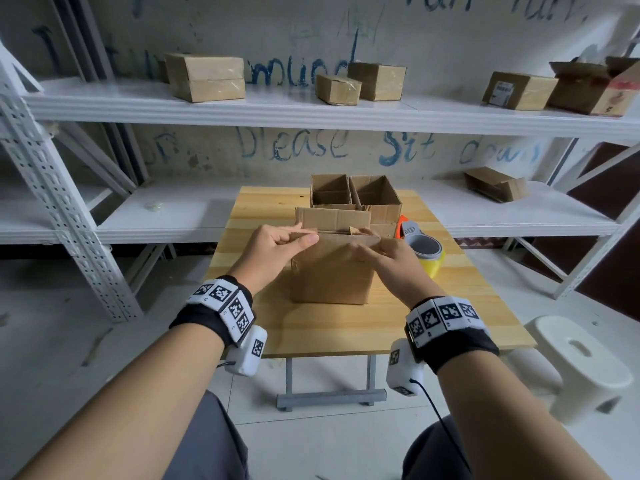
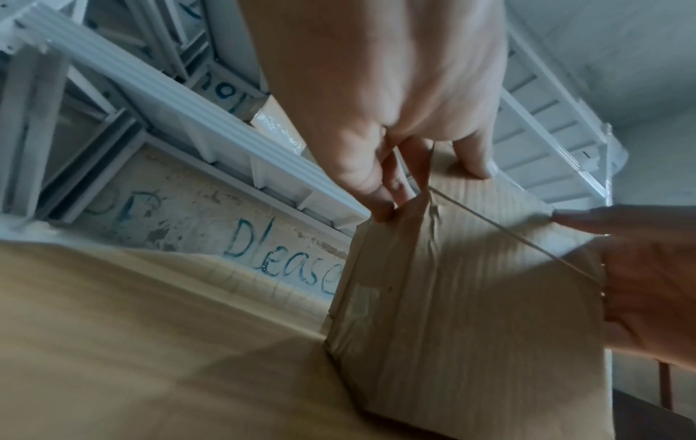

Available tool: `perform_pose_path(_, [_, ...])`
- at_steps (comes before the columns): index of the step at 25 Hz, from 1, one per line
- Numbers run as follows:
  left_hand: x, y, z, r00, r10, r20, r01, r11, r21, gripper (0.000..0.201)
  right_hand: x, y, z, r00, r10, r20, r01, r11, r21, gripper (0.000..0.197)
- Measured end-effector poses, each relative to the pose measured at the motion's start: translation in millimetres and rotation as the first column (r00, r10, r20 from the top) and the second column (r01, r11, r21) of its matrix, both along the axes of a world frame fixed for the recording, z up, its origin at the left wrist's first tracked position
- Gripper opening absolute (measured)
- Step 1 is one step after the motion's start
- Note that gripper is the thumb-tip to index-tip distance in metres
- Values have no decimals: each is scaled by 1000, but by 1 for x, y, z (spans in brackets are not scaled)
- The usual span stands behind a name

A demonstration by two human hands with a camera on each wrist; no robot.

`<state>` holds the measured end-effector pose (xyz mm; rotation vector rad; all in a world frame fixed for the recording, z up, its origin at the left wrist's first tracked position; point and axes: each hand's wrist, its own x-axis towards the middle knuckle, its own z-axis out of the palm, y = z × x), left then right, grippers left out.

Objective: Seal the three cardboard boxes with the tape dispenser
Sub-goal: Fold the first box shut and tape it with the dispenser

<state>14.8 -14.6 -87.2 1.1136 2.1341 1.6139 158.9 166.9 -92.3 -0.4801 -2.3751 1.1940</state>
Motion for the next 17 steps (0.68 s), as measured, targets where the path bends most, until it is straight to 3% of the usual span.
perform_pose_path(2, [-3,6,0,1000,12,21,-12,1000,-10,12,-1,-2,2,998,-59,-29,60,998,26,44])
perform_pose_path(6, [-13,15,-4,998,56,3,-55,996,-65,27,-1,3,-4,993,-118,2,118,993,29,56])
perform_pose_path(10, [-21,17,-2,997,30,78,-26,998,-51,26,3,1,3,990,-144,9,144,988,-46,47])
perform_pose_path(13, [-21,19,-6,986,10,169,-9,1000,-8,16,0,2,3,990,-138,-25,135,986,-99,28])
perform_pose_path(15, [-18,22,-10,978,46,205,-57,997,52,12,-2,1,2,986,-165,-27,157,971,-179,38])
perform_pose_path(17, [-16,25,-15,967,138,214,-157,985,73,26,-3,3,1,984,-173,-32,163,964,-209,52])
